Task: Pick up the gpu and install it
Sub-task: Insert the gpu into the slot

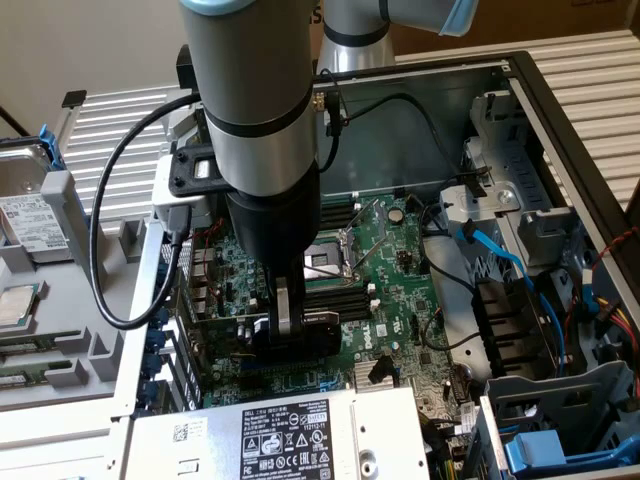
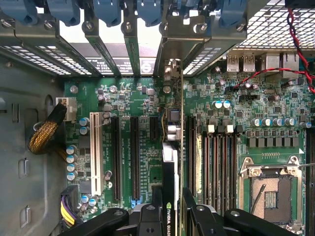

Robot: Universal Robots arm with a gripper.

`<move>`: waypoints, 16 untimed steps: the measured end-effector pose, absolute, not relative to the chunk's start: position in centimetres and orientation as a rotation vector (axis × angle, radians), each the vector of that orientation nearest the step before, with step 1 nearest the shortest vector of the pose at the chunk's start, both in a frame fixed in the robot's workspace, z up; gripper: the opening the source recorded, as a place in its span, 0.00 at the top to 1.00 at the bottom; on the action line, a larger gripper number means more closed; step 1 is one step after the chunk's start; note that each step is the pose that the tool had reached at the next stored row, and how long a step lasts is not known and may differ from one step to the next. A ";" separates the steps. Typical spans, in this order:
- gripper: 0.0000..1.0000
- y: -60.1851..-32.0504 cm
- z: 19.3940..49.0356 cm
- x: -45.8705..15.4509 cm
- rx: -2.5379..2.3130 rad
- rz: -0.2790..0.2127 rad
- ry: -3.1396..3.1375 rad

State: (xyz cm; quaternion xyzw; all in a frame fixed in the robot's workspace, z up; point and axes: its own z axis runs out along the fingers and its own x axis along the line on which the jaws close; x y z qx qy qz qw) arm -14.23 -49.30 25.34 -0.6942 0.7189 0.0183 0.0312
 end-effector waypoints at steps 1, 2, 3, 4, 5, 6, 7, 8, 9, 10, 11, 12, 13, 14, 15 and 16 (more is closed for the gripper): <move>0.74 -49.3 25.3 -14.2 -2.139 0.056 2.215; 0.74 -49.3 25.3 -14.2 -2.139 0.056 2.215; 0.74 -49.3 25.3 -14.2 -2.139 0.056 2.215; 0.74 -49.3 25.3 -14.2 -2.139 0.056 2.215; 0.74 -49.3 25.3 -14.2 -2.139 0.056 2.215; 0.74 -49.3 25.3 -14.2 -2.139 0.056 2.215; 0.73 -49.3 25.3 -14.2 -2.138 0.057 2.214; 0.73 -49.3 25.3 -14.2 -2.138 0.057 2.214; 0.67 -49.3 25.3 -14.2 -2.138 0.057 2.214; 0.60 -49.3 25.3 -14.2 -2.139 0.056 2.214; 0.60 -49.3 25.3 -14.2 -2.138 0.056 2.214; 0.60 -49.3 25.3 -14.2 -2.139 0.056 2.215; 0.60 -49.3 25.3 -14.2 -2.139 0.056 2.215; 0.60 -49.3 25.3 -14.2 -2.139 0.056 2.214; 0.60 -49.3 25.3 -14.2 -2.139 0.056 2.215; 0.60 -49.3 25.3 -14.2 -2.139 0.056 2.215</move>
